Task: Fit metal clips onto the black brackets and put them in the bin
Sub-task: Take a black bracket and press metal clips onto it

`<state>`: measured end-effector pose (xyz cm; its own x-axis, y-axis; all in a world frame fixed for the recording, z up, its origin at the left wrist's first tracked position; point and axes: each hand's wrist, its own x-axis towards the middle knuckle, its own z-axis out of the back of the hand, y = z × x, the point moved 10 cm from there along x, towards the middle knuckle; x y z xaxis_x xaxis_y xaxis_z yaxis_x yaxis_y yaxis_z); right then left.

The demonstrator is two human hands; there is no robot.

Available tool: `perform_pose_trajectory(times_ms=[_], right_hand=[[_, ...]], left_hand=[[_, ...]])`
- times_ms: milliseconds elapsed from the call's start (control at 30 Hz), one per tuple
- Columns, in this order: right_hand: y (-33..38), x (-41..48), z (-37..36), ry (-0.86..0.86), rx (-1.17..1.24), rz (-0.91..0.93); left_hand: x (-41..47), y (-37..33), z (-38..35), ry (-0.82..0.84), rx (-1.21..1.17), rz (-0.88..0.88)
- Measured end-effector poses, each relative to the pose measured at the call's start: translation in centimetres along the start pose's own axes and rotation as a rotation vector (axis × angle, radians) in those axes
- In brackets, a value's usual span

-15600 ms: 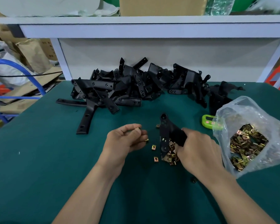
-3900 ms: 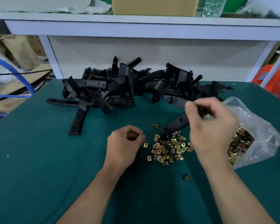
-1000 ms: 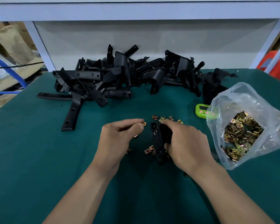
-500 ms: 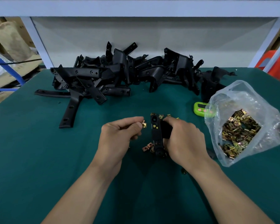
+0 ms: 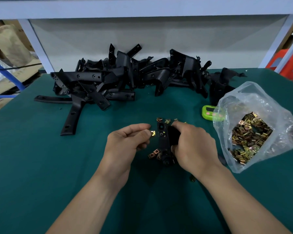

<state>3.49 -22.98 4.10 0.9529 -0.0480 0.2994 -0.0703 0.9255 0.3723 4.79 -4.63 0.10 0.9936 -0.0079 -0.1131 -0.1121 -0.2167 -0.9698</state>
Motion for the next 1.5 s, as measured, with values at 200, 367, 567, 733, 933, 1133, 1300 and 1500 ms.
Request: perform_pose_trajectory(times_ms=[200, 367, 567, 733, 933, 1133, 1300, 1500], right_hand=[[0.1, 0.1, 0.0, 0.02, 0.003, -0.015], [0.3, -0.1, 0.0, 0.048, -0.006, -0.019], [0.7, -0.3, 0.6, 0.032, -0.104, -0.009], [0.9, -0.5, 1.4, 0.01, -0.179, -0.032], [1.4, -0.7, 1.5, 0.015, -0.241, -0.078], [1.6, -0.8, 0.8, 0.047, -0.206, -0.056], [1.1, -0.7, 0.5, 0.054, -0.138, -0.077], [0.4, -0.6, 0.4, 0.081, -0.01, -0.097]], left_hand=[[-0.3, 0.3, -0.8, 0.029, -0.006, -0.001], [-0.2, -0.3, -0.6, 0.059, 0.03, -0.03], [-0.3, -1.2, -0.6, 0.067, 0.161, -0.095], [-0.4, -1.5, -0.8, 0.069, 0.187, -0.124], [-0.6, -1.8, -0.7, 0.073, 0.137, -0.132], [-1.0, -1.6, -1.7, 0.097, 0.107, -0.132], [-1.0, -1.2, -2.1, 0.102, 0.086, -0.105], [-0.8, 0.2, -3.3, 0.254, -0.102, 0.068]])
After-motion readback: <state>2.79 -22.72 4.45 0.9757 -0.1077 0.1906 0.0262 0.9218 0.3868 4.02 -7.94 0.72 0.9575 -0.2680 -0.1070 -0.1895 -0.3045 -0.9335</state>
